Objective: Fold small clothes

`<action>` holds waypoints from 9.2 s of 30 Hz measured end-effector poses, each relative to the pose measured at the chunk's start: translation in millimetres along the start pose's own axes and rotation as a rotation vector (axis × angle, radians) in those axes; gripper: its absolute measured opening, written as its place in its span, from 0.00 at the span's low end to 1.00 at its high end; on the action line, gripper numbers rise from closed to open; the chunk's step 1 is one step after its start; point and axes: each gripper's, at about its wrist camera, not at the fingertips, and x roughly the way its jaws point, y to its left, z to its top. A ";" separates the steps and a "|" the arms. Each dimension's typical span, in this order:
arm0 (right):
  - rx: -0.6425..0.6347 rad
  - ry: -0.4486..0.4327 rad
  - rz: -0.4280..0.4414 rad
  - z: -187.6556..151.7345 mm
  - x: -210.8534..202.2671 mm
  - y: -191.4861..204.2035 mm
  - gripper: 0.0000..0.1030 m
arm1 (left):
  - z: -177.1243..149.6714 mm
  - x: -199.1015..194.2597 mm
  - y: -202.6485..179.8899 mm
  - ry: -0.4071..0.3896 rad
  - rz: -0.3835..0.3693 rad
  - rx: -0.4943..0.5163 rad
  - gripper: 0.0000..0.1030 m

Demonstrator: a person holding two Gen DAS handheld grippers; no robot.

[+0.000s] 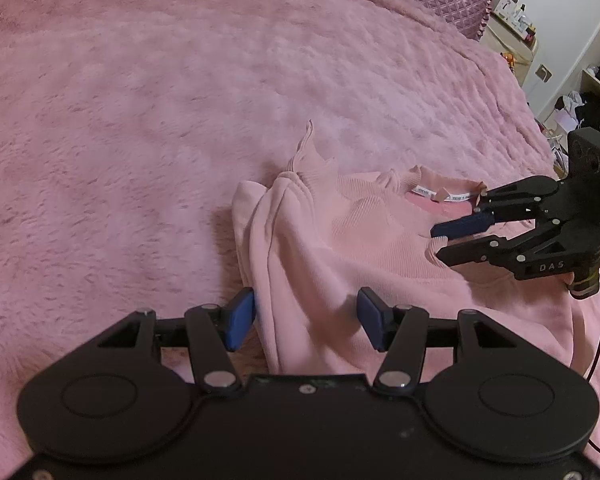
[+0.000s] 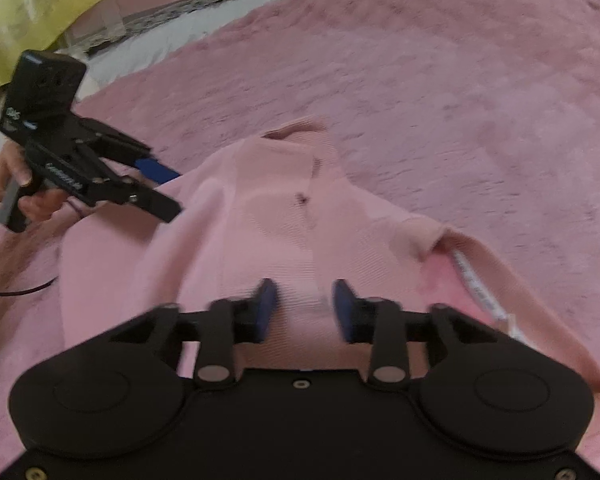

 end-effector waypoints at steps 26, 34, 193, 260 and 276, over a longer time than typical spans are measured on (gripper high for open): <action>-0.066 -0.090 -0.394 1.7 7.2 1.4 0.15 | 12.6 6.1 -26.5 -0.066 -0.036 -0.039 0.57; -0.009 -0.085 -0.499 -42.4 -115.7 -28.5 0.28 | 19.8 -1.4 -35.9 -0.156 -0.065 -0.070 0.57; 0.283 -0.579 -1.083 -150.1 -154.2 198.6 0.23 | 88.6 88.2 -297.2 0.095 -0.310 0.043 0.18; 0.817 -0.511 -0.562 -251.8 -201.5 -8.3 0.22 | -96.5 86.3 -331.6 0.022 -0.250 0.325 0.52; 0.671 -0.490 -0.553 -290.2 -236.3 82.7 0.45 | -89.0 85.3 -325.8 -0.009 -0.282 0.203 0.53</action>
